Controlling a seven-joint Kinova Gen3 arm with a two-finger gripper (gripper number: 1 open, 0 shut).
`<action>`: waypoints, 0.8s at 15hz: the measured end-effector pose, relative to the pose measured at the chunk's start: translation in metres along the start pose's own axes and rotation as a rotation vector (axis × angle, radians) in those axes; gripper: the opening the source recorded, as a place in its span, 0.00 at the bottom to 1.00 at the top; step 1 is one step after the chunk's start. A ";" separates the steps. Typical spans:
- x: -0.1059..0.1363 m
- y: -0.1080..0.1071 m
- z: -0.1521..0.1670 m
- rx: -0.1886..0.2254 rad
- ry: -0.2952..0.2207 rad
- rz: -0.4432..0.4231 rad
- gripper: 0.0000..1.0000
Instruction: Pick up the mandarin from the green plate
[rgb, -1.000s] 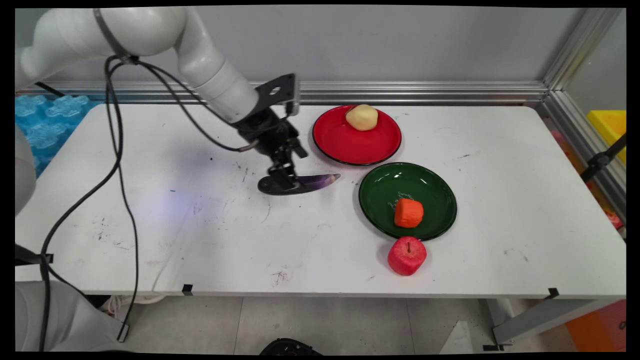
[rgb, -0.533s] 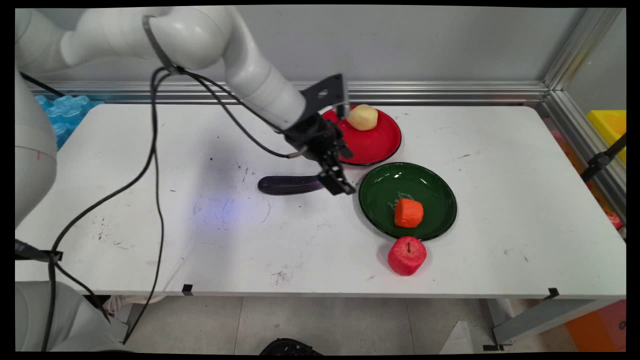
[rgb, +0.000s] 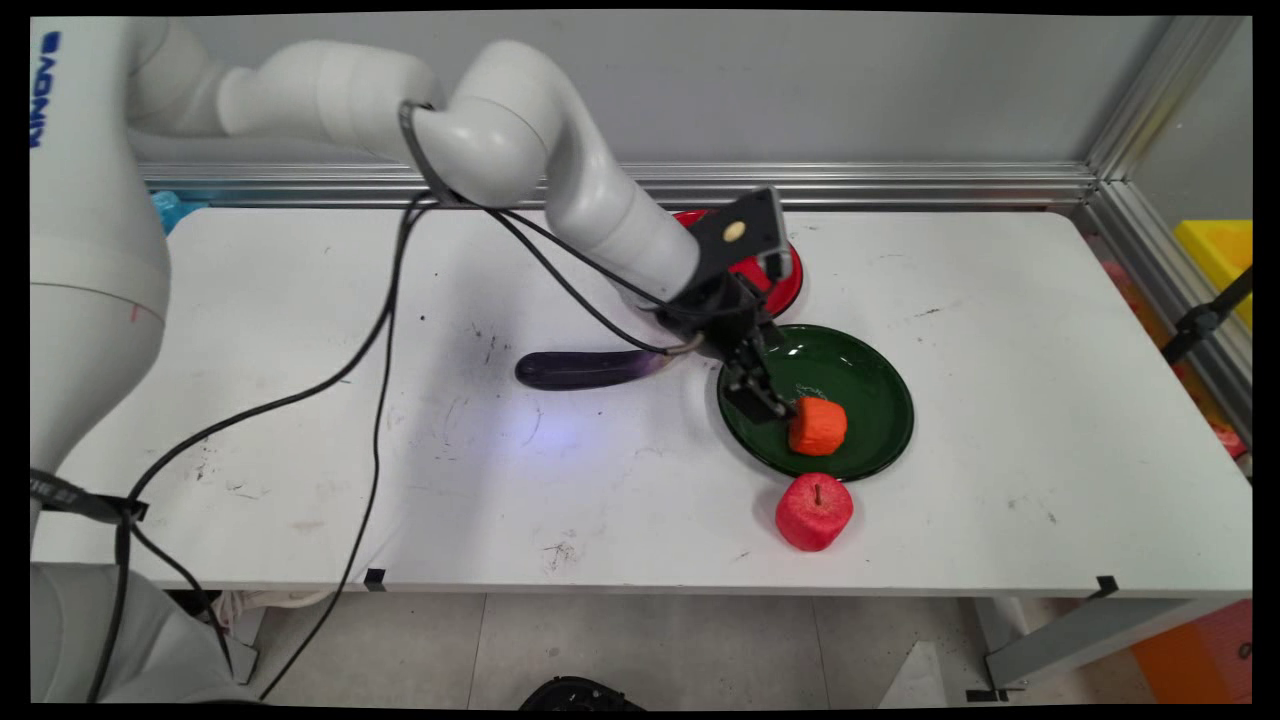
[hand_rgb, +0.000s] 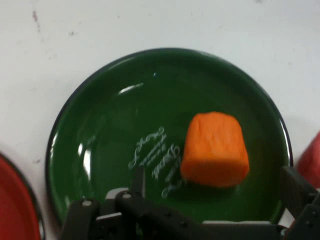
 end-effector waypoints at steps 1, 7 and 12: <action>0.002 0.002 0.007 0.000 0.005 -0.003 1.00; 0.007 0.008 0.047 0.002 0.023 -0.029 1.00; 0.003 0.008 0.069 0.012 0.020 -0.044 1.00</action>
